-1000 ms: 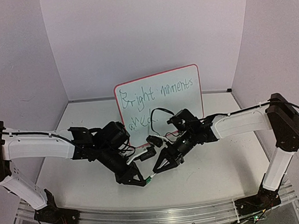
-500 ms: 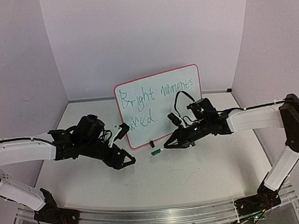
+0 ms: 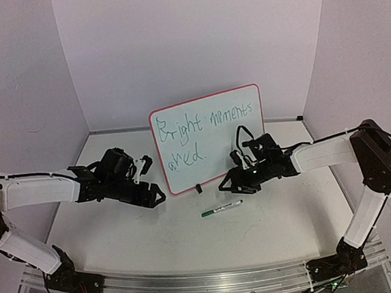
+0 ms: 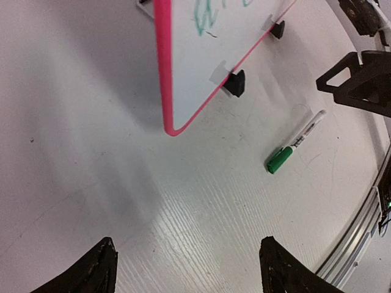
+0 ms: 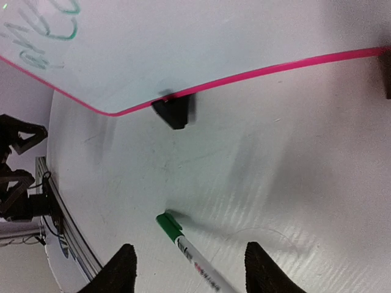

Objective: Write a sentence on the whiteboard
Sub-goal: Put down the whiteboard marker at the center of the board, then reset both arms

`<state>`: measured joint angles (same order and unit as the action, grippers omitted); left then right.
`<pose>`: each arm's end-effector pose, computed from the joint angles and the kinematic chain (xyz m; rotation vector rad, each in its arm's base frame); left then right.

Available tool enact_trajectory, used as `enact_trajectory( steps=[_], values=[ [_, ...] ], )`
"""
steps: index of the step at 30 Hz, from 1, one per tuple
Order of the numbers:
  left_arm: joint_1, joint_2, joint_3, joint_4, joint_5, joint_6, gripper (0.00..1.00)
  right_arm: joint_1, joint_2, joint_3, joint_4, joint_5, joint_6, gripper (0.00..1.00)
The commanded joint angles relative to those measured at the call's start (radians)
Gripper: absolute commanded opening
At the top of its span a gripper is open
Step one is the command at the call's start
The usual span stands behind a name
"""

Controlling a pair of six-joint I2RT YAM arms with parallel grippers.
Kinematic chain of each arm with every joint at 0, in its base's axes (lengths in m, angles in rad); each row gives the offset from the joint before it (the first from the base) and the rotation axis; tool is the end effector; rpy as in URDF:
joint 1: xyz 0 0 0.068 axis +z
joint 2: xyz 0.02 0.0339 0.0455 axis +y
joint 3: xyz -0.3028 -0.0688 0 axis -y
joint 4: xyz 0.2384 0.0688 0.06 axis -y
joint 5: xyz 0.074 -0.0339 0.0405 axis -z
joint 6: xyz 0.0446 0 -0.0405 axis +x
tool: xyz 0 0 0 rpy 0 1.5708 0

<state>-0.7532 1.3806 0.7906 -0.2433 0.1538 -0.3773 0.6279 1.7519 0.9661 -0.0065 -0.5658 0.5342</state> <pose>0.1949 -0.1921 0.2407 0.5430 2.4544 -0.6835 0.2804 0.2331 0.2056 -0.4205 2.5173 1.1864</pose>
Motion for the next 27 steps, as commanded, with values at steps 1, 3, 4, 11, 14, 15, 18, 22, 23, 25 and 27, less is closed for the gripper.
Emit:
enact_trajectory(
  steps=[1,3,4,11,14,15,18,22,23,25,27],
  values=[
    [0.074,0.027,0.026,0.045,-0.023,-0.039,0.80,-0.051,-0.049,0.005,-0.056,0.128,-0.047,0.69],
    [0.117,0.039,0.022,0.062,-0.016,-0.044,0.81,-0.080,-0.079,0.000,-0.087,0.165,-0.074,0.83],
    [0.138,0.046,0.019,0.075,0.000,-0.049,0.81,-0.096,-0.092,-0.006,-0.098,0.178,-0.084,0.88],
    [0.375,0.115,0.007,0.181,0.053,-0.077,0.84,-0.276,-0.187,-0.061,-0.119,0.219,-0.158,0.98],
    [0.504,0.136,-0.013,0.263,0.053,-0.094,0.85,-0.398,-0.221,-0.084,-0.118,0.231,-0.189,0.98],
    [0.549,0.141,-0.016,0.288,0.048,-0.098,0.85,-0.440,-0.231,-0.090,-0.118,0.234,-0.201,0.98],
    [0.655,0.147,-0.014,0.339,-0.013,-0.090,0.86,-0.548,-0.269,-0.103,-0.115,0.260,-0.238,0.98],
    [0.714,0.114,-0.019,0.395,-0.189,-0.043,0.90,-0.670,-0.355,-0.140,-0.065,0.320,-0.289,0.98],
    [0.718,0.098,-0.027,0.415,-0.236,-0.031,0.91,-0.690,-0.385,-0.161,-0.036,0.331,-0.296,0.98],
    [0.721,0.070,-0.051,0.451,-0.306,-0.001,0.94,-0.719,-0.451,-0.216,0.045,0.352,-0.315,0.98],
    [0.721,0.037,-0.086,0.497,-0.358,0.034,0.95,-0.732,-0.505,-0.275,0.110,0.385,-0.336,0.98]
  ],
)
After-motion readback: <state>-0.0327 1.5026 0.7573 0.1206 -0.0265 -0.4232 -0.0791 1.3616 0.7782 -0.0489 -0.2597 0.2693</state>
